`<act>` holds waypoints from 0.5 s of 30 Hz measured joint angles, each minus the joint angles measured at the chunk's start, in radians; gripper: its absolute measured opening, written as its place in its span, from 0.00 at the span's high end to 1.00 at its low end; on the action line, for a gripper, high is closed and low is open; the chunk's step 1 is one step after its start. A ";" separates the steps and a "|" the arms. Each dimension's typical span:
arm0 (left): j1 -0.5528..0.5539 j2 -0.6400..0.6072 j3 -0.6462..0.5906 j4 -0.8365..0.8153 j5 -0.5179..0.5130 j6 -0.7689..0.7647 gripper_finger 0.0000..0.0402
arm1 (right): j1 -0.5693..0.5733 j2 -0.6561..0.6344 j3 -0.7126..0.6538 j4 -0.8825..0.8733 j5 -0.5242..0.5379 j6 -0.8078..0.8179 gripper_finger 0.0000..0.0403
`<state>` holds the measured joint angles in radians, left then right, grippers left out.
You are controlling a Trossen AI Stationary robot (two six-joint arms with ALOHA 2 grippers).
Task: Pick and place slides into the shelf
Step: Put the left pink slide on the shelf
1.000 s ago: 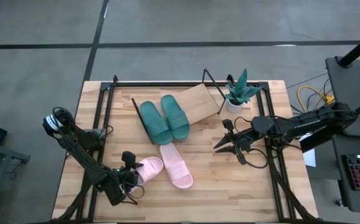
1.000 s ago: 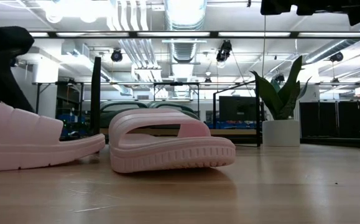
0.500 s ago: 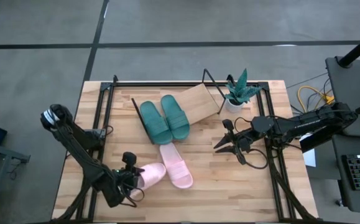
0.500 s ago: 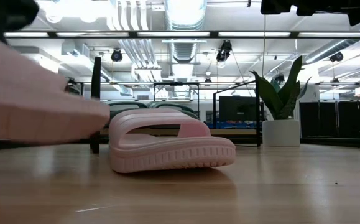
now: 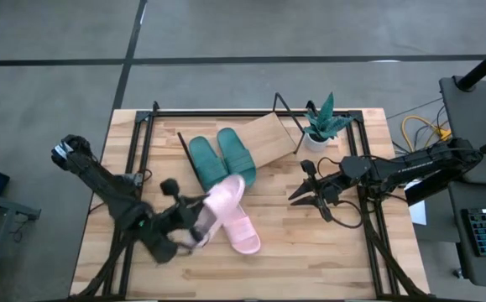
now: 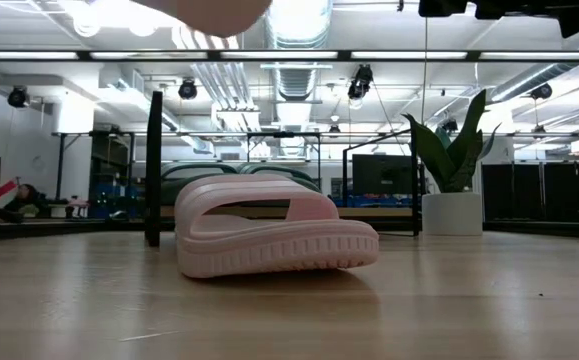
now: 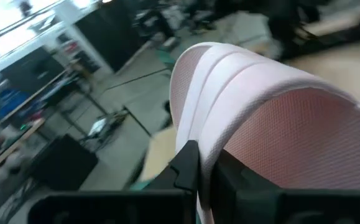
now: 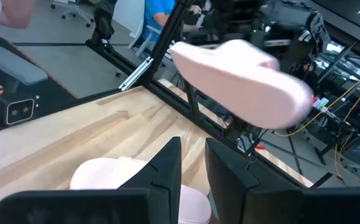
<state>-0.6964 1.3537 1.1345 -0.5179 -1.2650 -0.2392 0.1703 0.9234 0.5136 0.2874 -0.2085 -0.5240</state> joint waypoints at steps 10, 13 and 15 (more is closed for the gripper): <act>0.430 0.005 0.097 0.437 0.140 0.423 1.00 | 0.002 -0.084 0.000 -0.093 0.240 0.067 0.84; 0.556 0.037 0.127 0.457 0.223 0.429 1.00 | 0.002 -0.153 -0.006 -0.135 0.289 0.079 0.84; 0.623 0.079 0.149 0.464 0.255 0.423 1.00 | 0.002 -0.199 -0.024 -0.145 0.289 0.082 0.84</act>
<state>-0.0734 1.4327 1.2835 -0.0544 -1.0095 0.1833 0.1726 0.7244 0.4899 0.1426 0.0807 -0.4420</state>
